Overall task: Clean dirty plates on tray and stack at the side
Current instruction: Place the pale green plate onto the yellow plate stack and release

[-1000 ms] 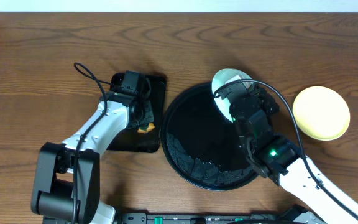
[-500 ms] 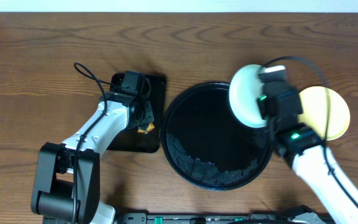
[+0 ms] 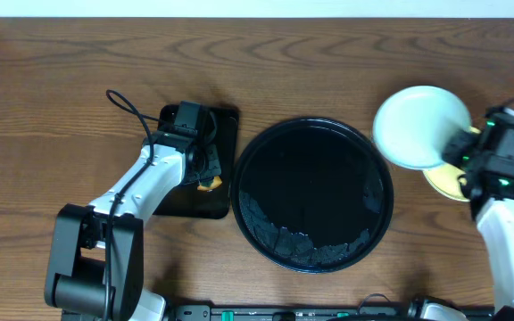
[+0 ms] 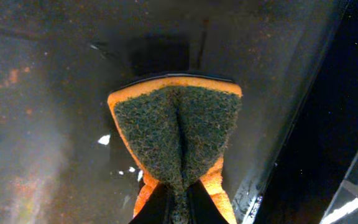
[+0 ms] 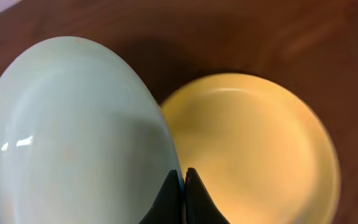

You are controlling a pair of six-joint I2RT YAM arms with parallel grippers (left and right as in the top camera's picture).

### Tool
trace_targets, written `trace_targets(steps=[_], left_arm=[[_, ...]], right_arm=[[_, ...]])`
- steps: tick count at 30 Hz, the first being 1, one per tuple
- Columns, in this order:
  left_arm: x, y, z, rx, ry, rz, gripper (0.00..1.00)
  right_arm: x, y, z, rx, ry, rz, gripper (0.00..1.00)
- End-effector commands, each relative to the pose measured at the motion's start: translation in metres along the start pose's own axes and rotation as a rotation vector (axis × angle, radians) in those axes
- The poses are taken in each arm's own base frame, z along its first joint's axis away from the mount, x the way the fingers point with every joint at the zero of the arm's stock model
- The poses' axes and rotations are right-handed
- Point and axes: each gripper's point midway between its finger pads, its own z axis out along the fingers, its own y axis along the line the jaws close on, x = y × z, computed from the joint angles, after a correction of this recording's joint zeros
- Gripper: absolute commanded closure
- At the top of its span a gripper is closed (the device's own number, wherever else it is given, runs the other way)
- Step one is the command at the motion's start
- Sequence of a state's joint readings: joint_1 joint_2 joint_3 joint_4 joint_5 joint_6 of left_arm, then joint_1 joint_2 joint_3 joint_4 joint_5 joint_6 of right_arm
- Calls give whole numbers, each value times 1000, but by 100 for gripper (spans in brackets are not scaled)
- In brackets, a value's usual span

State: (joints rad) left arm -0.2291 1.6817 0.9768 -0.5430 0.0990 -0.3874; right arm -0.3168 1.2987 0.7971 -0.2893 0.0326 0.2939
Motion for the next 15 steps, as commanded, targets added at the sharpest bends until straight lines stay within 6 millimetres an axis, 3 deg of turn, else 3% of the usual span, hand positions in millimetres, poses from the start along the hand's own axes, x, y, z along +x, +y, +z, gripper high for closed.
trace_targets(steps=[1,8,15], left_arm=[[-2,2,-1,-6,-1,7,92],[0,3,-1,-10,7,7,92],[0,3,-1,-11,10,6,92]], right_arm=[[-1,-32,6,46,22,193,99],[15,-84,28,150,87,348,99],[20,-101,39,183,102,380,99]])
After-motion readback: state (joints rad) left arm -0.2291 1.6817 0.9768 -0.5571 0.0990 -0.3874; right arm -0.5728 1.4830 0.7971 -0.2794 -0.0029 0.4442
